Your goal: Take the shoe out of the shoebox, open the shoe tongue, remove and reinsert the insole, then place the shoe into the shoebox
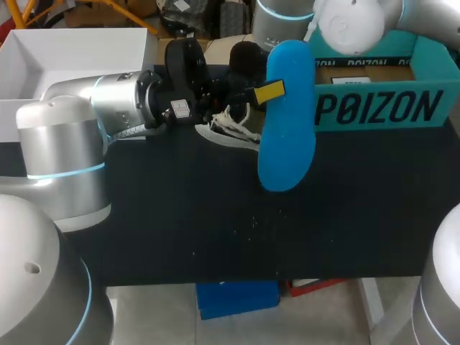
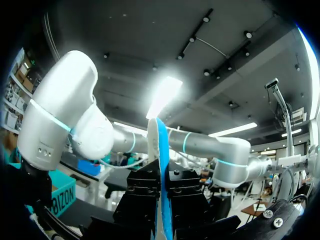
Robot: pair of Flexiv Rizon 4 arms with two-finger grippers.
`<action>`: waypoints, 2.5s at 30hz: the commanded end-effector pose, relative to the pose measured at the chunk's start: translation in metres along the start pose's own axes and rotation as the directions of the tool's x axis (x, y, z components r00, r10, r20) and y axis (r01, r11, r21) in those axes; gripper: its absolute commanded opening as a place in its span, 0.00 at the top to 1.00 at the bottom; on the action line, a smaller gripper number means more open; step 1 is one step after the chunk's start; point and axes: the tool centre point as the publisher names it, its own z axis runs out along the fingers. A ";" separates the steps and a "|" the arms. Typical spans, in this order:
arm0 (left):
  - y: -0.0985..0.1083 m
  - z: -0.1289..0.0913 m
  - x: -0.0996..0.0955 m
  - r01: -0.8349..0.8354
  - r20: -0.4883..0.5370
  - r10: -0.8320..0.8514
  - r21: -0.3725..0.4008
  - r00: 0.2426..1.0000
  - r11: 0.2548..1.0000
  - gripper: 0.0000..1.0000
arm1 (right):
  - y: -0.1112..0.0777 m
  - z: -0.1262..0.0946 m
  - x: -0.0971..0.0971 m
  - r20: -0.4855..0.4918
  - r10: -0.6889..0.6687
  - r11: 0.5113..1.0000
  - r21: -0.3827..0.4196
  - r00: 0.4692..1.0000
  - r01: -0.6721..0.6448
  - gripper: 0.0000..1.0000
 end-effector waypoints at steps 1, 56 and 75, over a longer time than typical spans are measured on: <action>0.001 0.000 0.000 -0.002 -0.002 0.002 0.000 1.000 1.000 1.00 | -0.002 -0.003 0.011 0.056 0.658 0.752 -0.105 0.751 -0.651 1.00; 0.001 0.000 0.000 -0.002 -0.002 0.002 0.000 1.000 1.000 1.00 | 0.025 0.132 0.015 0.340 0.819 0.502 -0.039 0.461 -0.864 1.00; 0.001 0.000 0.000 -0.002 -0.002 0.002 0.000 1.000 1.000 1.00 | -0.009 0.088 0.021 -0.082 0.909 0.395 -0.140 0.408 -0.908 0.00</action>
